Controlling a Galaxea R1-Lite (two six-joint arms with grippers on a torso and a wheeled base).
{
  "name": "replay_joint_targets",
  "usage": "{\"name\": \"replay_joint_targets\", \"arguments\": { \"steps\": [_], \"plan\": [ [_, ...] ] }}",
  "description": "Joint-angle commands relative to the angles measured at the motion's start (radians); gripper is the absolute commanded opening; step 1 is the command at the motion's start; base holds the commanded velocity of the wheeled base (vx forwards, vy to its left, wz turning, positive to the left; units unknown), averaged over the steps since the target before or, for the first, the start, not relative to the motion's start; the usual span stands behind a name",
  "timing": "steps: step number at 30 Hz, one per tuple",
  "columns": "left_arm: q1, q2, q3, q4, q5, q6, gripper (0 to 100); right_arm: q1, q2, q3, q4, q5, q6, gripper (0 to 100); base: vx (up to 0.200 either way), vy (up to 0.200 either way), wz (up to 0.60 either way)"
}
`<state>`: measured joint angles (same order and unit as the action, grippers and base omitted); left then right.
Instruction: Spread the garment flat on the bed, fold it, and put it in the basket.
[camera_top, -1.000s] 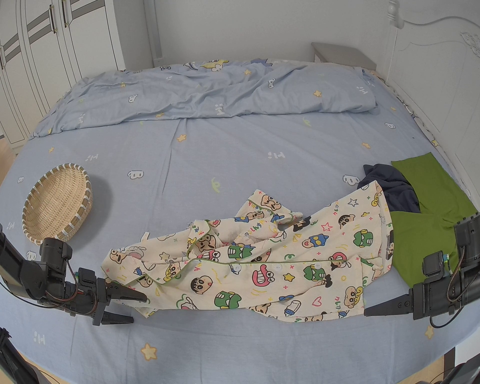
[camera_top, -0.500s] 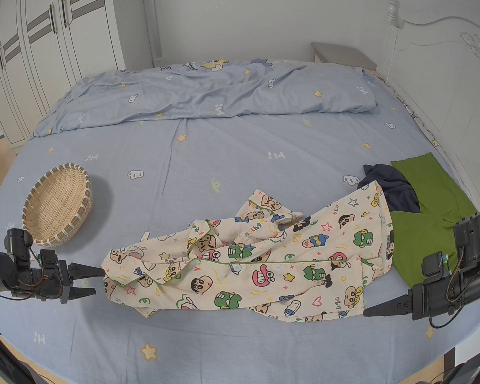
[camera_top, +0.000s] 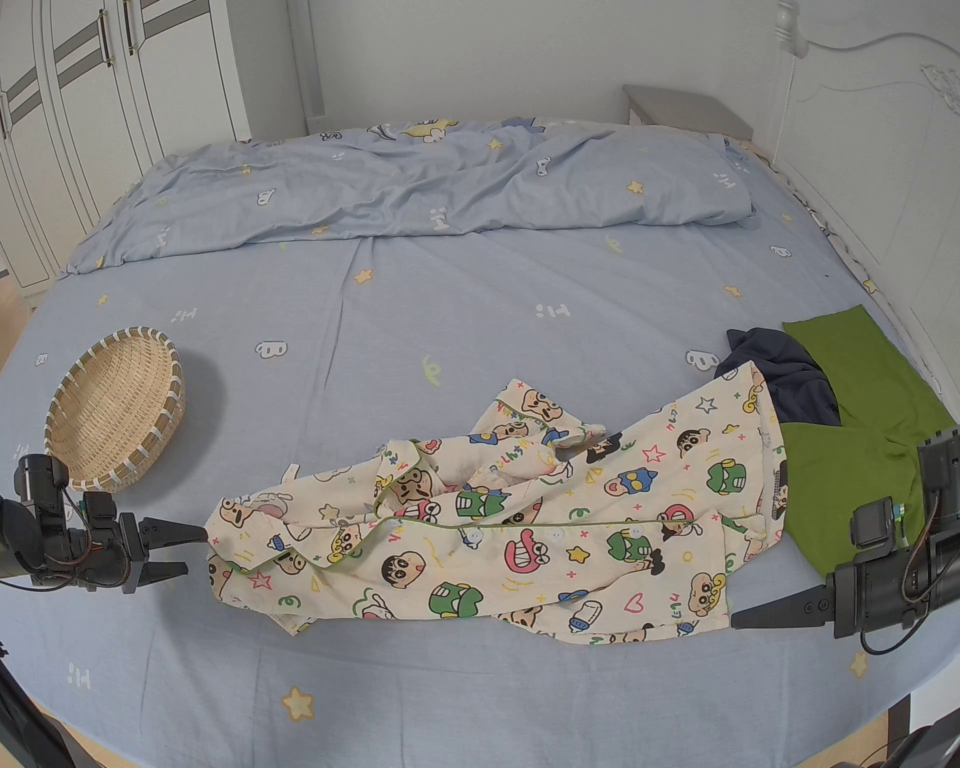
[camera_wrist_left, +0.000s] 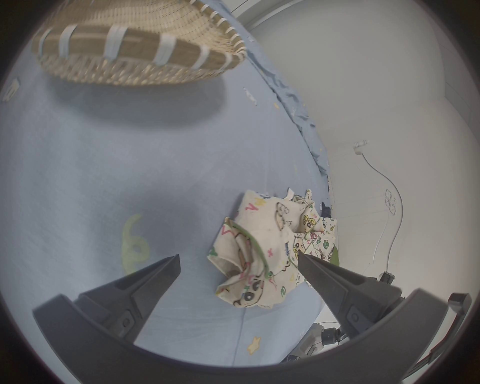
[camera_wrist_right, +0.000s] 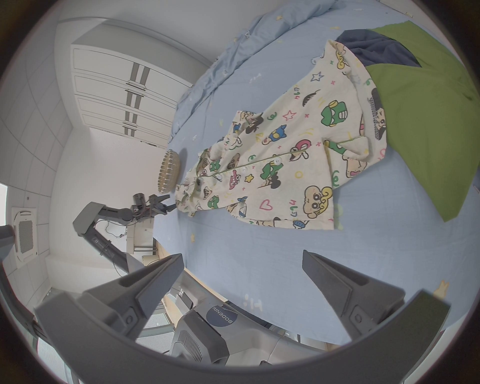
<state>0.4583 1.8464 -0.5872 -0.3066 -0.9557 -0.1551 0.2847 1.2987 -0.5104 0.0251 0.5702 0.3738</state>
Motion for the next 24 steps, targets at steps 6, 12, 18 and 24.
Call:
{"name": "replay_joint_targets", "arguments": {
  "steps": [6, 12, 18, 24],
  "plan": [
    [-0.003, 0.117, -0.005, -0.011, -0.012, -0.007, 100, -0.055, -0.027, 0.007, -0.024, 0.082, -0.001, 100, 0.000, 0.000, 0.00],
    [-0.012, 0.148, 0.001, -0.095, -0.012, -0.021, 100, -0.075, -0.052, 0.007, -0.024, 0.114, 0.000, 100, 0.000, 0.000, 0.00],
    [-0.026, 0.137, 0.007, -0.144, -0.012, -0.026, 100, -0.075, -0.045, 0.009, -0.024, 0.114, -0.001, 100, 0.000, 0.000, 0.00],
    [-0.064, 0.137, 0.009, -0.200, -0.012, -0.024, 100, -0.078, -0.032, 0.029, -0.022, 0.105, -0.003, 100, 0.000, 0.000, 0.00]
  ]
}}
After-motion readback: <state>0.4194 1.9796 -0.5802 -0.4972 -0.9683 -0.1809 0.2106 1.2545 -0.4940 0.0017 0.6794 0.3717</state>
